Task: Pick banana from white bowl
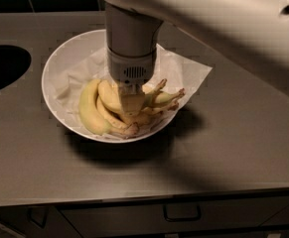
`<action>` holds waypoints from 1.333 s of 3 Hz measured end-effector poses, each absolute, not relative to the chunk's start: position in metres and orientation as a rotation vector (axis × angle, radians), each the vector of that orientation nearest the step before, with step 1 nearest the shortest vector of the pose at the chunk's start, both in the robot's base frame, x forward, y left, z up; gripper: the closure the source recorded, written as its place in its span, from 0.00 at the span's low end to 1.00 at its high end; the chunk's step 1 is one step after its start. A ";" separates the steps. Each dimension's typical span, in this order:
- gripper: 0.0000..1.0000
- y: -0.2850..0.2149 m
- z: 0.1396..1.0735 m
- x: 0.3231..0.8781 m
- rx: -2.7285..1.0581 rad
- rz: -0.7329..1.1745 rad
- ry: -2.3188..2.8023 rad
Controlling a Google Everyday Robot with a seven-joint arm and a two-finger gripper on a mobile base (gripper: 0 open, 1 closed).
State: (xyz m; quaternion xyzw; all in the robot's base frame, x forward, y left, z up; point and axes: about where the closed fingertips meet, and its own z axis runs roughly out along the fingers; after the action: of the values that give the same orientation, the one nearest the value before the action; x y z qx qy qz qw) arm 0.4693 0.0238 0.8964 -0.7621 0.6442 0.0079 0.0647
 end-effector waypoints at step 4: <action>0.12 0.024 0.896 0.470 -2.300 0.024 1.944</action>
Offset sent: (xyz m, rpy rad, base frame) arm -0.0007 -0.0005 -0.0001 0.0017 -0.0021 -0.0015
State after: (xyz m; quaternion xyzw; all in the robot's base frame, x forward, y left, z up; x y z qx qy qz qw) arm 0.4701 0.0241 0.8964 -0.7620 0.6442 0.0079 0.0650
